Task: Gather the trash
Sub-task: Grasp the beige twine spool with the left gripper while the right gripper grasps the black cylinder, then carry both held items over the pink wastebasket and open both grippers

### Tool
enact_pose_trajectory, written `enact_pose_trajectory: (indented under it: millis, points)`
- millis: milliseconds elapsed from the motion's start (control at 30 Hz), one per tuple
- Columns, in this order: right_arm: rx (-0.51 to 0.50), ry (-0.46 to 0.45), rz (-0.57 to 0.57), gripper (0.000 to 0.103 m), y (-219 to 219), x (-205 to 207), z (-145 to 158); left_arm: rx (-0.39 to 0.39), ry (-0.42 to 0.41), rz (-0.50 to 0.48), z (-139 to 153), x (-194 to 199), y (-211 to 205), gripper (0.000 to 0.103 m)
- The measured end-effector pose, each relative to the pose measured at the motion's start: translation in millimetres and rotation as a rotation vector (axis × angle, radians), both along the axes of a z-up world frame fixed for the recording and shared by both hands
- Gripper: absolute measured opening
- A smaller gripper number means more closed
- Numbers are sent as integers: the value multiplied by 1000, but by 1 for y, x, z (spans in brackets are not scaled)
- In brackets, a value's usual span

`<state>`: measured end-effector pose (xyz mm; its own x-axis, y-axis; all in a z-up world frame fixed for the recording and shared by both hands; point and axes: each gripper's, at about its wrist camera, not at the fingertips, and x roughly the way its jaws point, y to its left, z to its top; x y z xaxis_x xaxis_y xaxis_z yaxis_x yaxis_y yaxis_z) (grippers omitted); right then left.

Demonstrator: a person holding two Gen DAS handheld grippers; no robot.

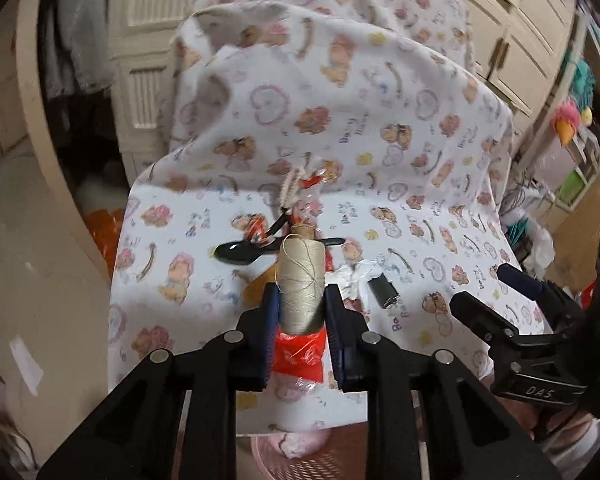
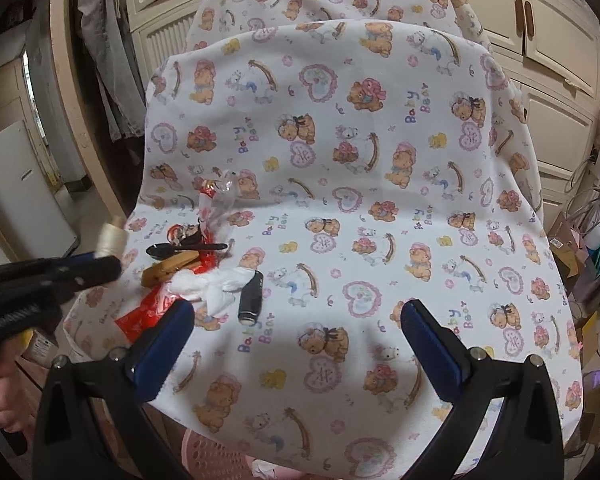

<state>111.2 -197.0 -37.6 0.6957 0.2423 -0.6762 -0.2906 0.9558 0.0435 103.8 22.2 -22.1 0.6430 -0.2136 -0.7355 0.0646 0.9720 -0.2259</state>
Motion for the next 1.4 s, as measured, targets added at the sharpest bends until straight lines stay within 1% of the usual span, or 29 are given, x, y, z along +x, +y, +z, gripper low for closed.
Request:
enact_pose_trajectory:
  millis: [33, 67, 100, 133, 167, 233, 267, 300, 367, 500, 533, 600, 667, 733, 767, 833, 900, 1000, 1133, 1267, 1400]
  points:
    - [-7, -2, 6, 102, 3, 0, -1, 14, 11, 11, -2, 2, 2, 21]
    - [-8, -1, 15, 98, 6, 1, -2, 39, 22, 21, -6, 3, 2, 21]
    - [-7, 6, 26, 93, 9, 2, -4, 84, 51, 27, -10, 6, 1, 21]
    - [-3, 23, 46, 78, 14, 4, -7, 126, 84, 30, -15, 9, -1, 21]
    - [5, 44, 67, 61, 19, 7, -10, 134, 93, 37, -20, 10, 1, 21]
    - [11, 66, 84, 45, 27, 10, -17, 116, 99, 46, -23, 10, 2, 21]
    - [9, 70, 84, 41, 30, 12, -21, 108, 93, 39, -22, 9, 2, 21]
    - [12, 76, 85, 41, 33, 15, -24, 107, 79, 36, -19, 8, 1, 21]
    - [15, 97, 80, 36, 39, 22, -31, 108, 55, 34, -15, 6, 0, 21]
    - [2, 124, 55, 29, 44, 32, -44, 79, 52, 33, -13, 7, 1, 21]
    - [0, 134, 54, 24, 45, 33, -48, 77, 54, 34, -13, 8, 1, 21]
    - [-9, 146, 64, 20, 46, 35, -52, 86, 54, 33, -14, 9, 0, 21]
    - [-40, 147, 70, 12, 49, 34, -54, 102, 50, 32, -14, 9, -2, 21]
    - [-39, 156, 91, 9, 51, 31, -50, 102, 49, 30, -13, 8, -3, 21]
    - [-29, 142, 95, 9, 50, 27, -45, 98, 50, 31, -13, 7, -2, 21]
    - [-39, 109, 95, 9, 50, 21, -37, 85, 60, 38, -13, 7, 0, 21]
    - [-28, 97, 86, 9, 44, 18, -32, 78, 61, 40, -13, 7, 1, 21]
    - [-6, 104, 53, 9, 31, 18, -28, 87, 51, 47, -13, 5, 2, 21]
    - [-38, 75, -7, 9, 13, 15, -22, 85, 38, 47, -11, 4, 1, 21]
    - [14, 70, -25, 10, -5, 13, -13, 94, 16, 47, -6, -1, -2, 21]
    - [45, 65, -13, 10, -11, 6, -4, 90, -15, 32, 5, -11, -5, 21]
